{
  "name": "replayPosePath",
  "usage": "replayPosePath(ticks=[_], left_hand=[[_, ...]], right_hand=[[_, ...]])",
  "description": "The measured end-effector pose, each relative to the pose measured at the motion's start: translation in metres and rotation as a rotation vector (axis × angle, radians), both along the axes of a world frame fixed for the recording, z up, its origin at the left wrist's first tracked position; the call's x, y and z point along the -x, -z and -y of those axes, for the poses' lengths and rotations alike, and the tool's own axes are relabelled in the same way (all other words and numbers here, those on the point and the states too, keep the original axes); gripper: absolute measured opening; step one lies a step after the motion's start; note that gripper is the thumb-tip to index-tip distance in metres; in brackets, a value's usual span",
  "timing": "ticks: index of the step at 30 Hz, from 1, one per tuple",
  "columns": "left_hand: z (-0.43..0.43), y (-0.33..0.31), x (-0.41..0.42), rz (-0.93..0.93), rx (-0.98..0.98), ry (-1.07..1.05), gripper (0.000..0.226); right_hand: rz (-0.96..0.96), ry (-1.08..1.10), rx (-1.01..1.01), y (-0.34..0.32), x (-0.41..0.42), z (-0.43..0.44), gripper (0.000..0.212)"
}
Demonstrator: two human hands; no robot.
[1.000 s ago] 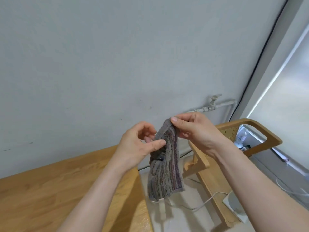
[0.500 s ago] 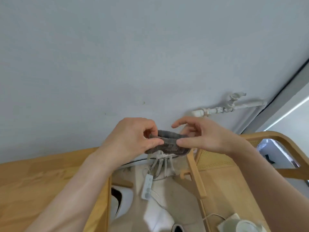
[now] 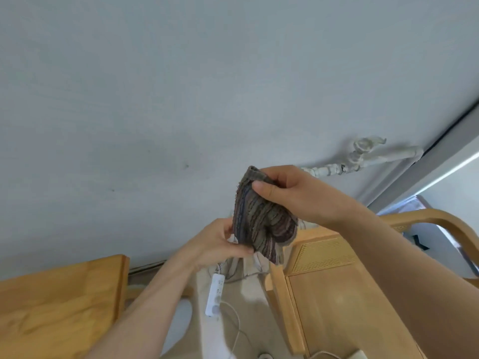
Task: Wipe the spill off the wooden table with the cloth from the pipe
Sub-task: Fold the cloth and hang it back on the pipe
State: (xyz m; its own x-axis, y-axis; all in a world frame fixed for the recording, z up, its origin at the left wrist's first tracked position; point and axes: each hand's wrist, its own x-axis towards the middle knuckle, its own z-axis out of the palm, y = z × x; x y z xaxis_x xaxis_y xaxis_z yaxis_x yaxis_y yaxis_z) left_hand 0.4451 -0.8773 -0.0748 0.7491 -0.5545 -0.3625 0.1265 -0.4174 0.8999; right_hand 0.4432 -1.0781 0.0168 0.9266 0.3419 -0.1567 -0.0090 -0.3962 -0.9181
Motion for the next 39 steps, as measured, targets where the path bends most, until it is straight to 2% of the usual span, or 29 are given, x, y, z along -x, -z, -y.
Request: replayPosePath(ticks=[3,7,11,13,15,17,22,30,35,39], left_hand=[[0.022,0.02,-0.019,-0.133,0.034,-0.036,0.031],[0.038,0.039,-0.049,-0.177,-0.072,0.014,0.03],[0.061,0.058,-0.068,-0.416,0.26,-0.321,0.055],[0.08,0.066,-0.079,-0.469,0.342,-0.446,0.045],[0.101,0.075,-0.088,-0.44,0.293,-0.486,0.027],[0.12,0.087,-0.096,-0.392,0.223,-0.524,0.02],[0.154,0.121,-0.123,-0.356,0.226,-0.695,0.016],[0.19,0.161,-0.153,-0.454,0.268,-0.885,0.01],[0.2,0.169,-0.161,-0.47,0.297,-0.968,0.009],[0.201,0.172,-0.161,-0.461,0.295,-1.004,0.011]], right_hand=[[0.062,0.087,0.153,0.008,-0.018,0.038,0.031],[0.122,0.365,0.217,0.035,-0.041,0.102,0.03],[-0.122,0.578,0.102,0.08,-0.06,0.151,0.024],[-0.213,0.66,0.083,0.105,-0.07,0.171,0.02],[-0.239,0.707,0.105,0.13,-0.081,0.187,0.018],[-0.247,0.737,0.132,0.153,-0.093,0.197,0.015],[-0.14,0.829,0.265,0.192,-0.133,0.213,0.015],[-0.002,0.884,0.646,0.243,-0.171,0.22,0.023],[0.181,0.845,0.928,0.25,-0.175,0.214,0.02],[0.28,0.799,1.006,0.255,-0.172,0.211,0.018]])
